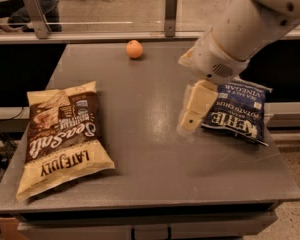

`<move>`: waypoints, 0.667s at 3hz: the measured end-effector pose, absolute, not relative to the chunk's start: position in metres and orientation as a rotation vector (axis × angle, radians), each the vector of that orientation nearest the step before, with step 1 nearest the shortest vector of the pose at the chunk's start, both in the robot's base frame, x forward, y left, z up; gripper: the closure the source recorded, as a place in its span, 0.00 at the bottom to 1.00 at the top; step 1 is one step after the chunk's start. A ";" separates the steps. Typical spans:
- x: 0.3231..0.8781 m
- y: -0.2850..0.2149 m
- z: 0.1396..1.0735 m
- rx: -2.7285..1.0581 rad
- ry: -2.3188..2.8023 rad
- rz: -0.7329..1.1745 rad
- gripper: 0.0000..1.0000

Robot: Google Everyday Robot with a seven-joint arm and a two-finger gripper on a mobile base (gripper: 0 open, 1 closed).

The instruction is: Pick brown chip bag

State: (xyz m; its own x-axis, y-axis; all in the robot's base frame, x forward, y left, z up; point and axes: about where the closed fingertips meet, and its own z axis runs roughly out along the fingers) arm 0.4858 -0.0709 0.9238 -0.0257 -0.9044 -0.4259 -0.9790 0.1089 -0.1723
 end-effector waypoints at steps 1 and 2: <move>0.496 -0.010 0.914 -1.850 1.869 0.347 0.00; 0.498 0.033 0.906 -1.857 1.821 0.440 0.00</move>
Offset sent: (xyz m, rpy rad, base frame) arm 0.0149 0.1545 -0.0280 0.2227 0.0796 0.1594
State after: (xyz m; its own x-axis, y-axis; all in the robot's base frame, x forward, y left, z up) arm 0.4975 0.0329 0.9060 0.0543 -0.8311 -0.5535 -0.9921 0.0178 -0.1241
